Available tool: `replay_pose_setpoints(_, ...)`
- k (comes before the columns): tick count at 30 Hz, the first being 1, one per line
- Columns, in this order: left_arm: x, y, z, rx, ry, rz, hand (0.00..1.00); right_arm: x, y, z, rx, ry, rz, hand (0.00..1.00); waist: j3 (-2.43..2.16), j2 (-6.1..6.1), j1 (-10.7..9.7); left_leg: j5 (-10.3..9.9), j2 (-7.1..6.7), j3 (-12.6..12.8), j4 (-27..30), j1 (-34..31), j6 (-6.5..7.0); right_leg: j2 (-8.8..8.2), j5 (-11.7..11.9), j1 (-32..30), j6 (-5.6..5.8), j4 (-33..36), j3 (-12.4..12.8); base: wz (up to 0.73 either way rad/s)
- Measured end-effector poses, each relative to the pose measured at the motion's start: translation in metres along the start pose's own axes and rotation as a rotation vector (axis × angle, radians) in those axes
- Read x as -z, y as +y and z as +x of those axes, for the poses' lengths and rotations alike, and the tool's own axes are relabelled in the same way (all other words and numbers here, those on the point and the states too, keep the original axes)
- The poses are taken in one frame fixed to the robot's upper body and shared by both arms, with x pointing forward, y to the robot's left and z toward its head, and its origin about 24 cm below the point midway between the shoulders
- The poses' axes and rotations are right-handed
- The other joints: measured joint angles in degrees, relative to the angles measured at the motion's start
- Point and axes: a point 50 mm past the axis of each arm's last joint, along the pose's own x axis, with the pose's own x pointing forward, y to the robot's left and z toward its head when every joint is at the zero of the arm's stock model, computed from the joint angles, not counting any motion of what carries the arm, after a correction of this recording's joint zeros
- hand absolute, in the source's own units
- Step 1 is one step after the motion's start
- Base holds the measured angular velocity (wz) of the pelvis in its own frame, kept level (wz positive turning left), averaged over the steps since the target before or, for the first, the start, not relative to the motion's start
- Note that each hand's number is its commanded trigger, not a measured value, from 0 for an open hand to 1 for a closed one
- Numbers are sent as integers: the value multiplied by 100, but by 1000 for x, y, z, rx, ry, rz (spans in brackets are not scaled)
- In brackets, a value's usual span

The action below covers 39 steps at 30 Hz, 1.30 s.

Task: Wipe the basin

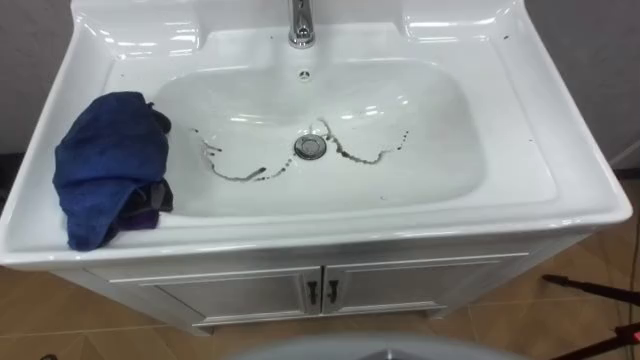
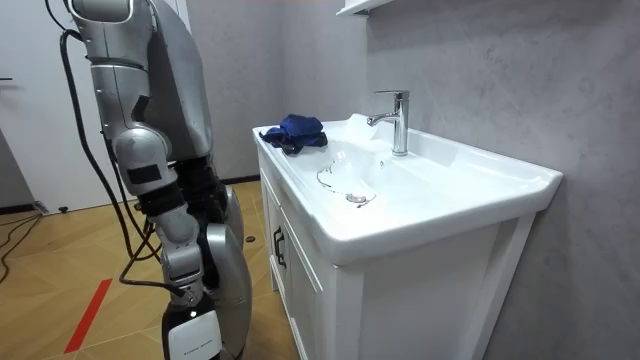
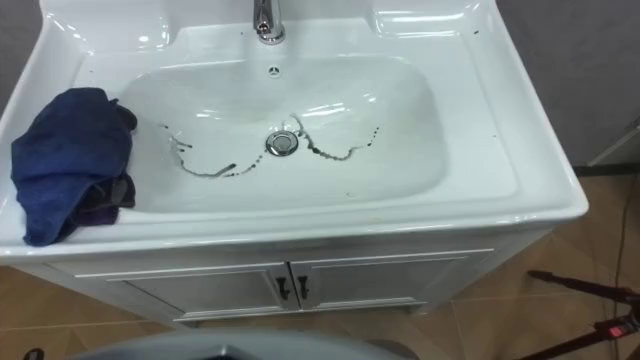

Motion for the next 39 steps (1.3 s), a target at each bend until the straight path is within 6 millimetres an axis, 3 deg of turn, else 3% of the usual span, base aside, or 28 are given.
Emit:
replay_pose_setpoints(21,1,4,0,-90,-27,-37,0,-11,-4,-1,-8,-47,-8,0,1,9,0,-1,3,-61,-31,-8,1,-1,4,69,9,-87,-79,1)
replay_pose_setpoints(30,13,6,0,-116,20,-307,0,-12,-7,-1,30,-48,0,0,2,15,87,-2,-1,-105,-22,-10,1,-23,-15,65,3,-82,-143,2)
replay_pose_setpoints(34,18,12,0,-193,35,-395,0,-13,-12,-2,59,-52,13,0,-7,38,242,-1,-15,-213,-2,-57,2,-34,-16,73,6,-89,-213,12)
replay_pose_setpoints(39,17,42,-7,-398,-3,-662,0,-18,-27,-3,136,-95,68,0,-37,158,497,1,-15,-309,53,-121,-1,-42,-15,94,3,-84,-317,12)
